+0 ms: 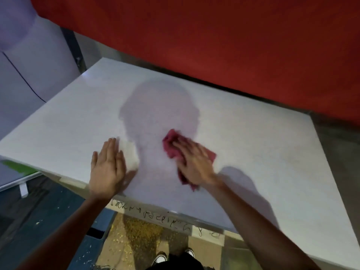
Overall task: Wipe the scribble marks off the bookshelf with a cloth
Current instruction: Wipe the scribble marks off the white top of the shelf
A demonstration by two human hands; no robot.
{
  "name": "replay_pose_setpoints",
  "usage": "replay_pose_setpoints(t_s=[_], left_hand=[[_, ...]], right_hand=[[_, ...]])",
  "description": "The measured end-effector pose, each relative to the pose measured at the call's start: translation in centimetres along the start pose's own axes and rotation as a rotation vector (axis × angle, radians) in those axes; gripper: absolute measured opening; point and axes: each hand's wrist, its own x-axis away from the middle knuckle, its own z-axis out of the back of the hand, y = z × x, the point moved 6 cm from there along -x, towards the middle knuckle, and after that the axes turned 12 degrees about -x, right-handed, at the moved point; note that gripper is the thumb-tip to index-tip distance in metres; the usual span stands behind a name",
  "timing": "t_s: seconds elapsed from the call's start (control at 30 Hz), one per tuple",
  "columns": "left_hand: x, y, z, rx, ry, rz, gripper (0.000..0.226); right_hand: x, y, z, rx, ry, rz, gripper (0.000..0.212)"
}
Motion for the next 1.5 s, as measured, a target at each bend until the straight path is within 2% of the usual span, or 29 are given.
replay_pose_setpoints(t_s=[0.03, 0.1, 0.17, 0.2, 0.27, 0.3, 0.4, 0.47, 0.53, 0.57, 0.63, 0.73, 0.83, 0.9, 0.97, 1.03, 1.23, 1.37, 1.5], left_hand=[[0.1, 0.0, 0.0, 0.015, 0.004, 0.009, 0.061], [-0.1, 0.2, -0.2, 0.006, 0.017, 0.004, 0.052], [-0.3, 0.2, -0.4, -0.006, 0.016, -0.003, 0.049], [-0.3, 0.2, -0.4, 0.003, 0.013, 0.000, 0.050], [-0.3, 0.2, -0.3, 0.015, 0.008, -0.003, 0.057], [-0.3, 0.1, -0.3, 0.008, -0.001, -0.009, 0.059], [-0.2, 0.3, -0.1, -0.033, -0.031, -0.081, 0.067], [0.1, 0.5, -0.2, -0.056, -0.044, -0.114, 0.078], [0.2, 0.5, -0.2, -0.081, -0.037, -0.136, 0.083], [0.2, 0.4, -0.2, -0.096, -0.037, -0.148, 0.082], [0.3, 0.6, -0.4, -0.126, -0.044, -0.159, 0.079], [0.3, 1.1, -0.3, -0.134, -0.073, -0.137, 0.083], [0.0, 1.4, -0.1, -0.144, -0.083, -0.135, 0.080], [0.0, 1.5, 0.1, -0.139, -0.067, -0.152, 0.073], [0.0, 1.4, 0.0, -0.140, -0.060, -0.163, 0.069], [-0.2, 1.1, -0.4, -0.161, -0.083, -0.163, 0.071], [-0.7, 0.6, -1.0, -0.175, -0.083, -0.174, 0.059], [-0.2, 0.5, -0.5, -0.166, -0.043, -0.179, 0.066], [0.0, 0.5, -0.2, -0.168, -0.048, -0.205, 0.074]], right_hand=[[0.4, 4.4, 2.8, 0.027, 0.075, -0.141, 0.050], [2.3, 12.7, 8.4, 0.030, 0.187, -0.545, 0.048], [4.0, 16.4, 11.1, 0.062, 0.245, -0.857, 0.055], [3.8, 16.4, 11.0, 0.091, 0.252, -0.922, 0.058], [2.4, 13.7, 8.8, 0.116, 0.240, -0.936, 0.060], [1.4, 11.2, 7.0, 0.109, 0.198, -0.876, 0.060], [0.9, 2.3, 1.2, 0.084, 0.062, -0.536, 0.058], [3.7, -2.1, -0.2, 0.081, 0.019, -0.291, 0.057], [8.0, -2.2, 0.7, 0.053, 0.025, -0.199, 0.049], [10.3, -0.7, 1.9, 0.047, 0.021, -0.217, 0.048], [14.8, 4.3, 6.2, 0.069, 0.086, -0.393, 0.056], [20.6, 13.3, 13.0, 0.115, 0.289, -0.830, 0.075], [20.8, 18.5, 16.0, 0.100, 0.407, -1.211, 0.066], [18.1, 19.8, 16.0, 0.063, 0.412, -1.321, 0.061], [14.2, 19.8, 15.2, 0.052, 0.337, -1.288, 0.062], [10.4, 18.4, 13.4, 0.086, 0.239, -1.171, 0.062], [2.0, 5.6, 4.4, 0.109, 0.035, -0.714, 0.062], [1.8, -4.6, -0.4, 0.082, -0.066, -0.363, 0.057], [5.6, -7.4, -1.5, 0.012, -0.145, -0.231, 0.060]])
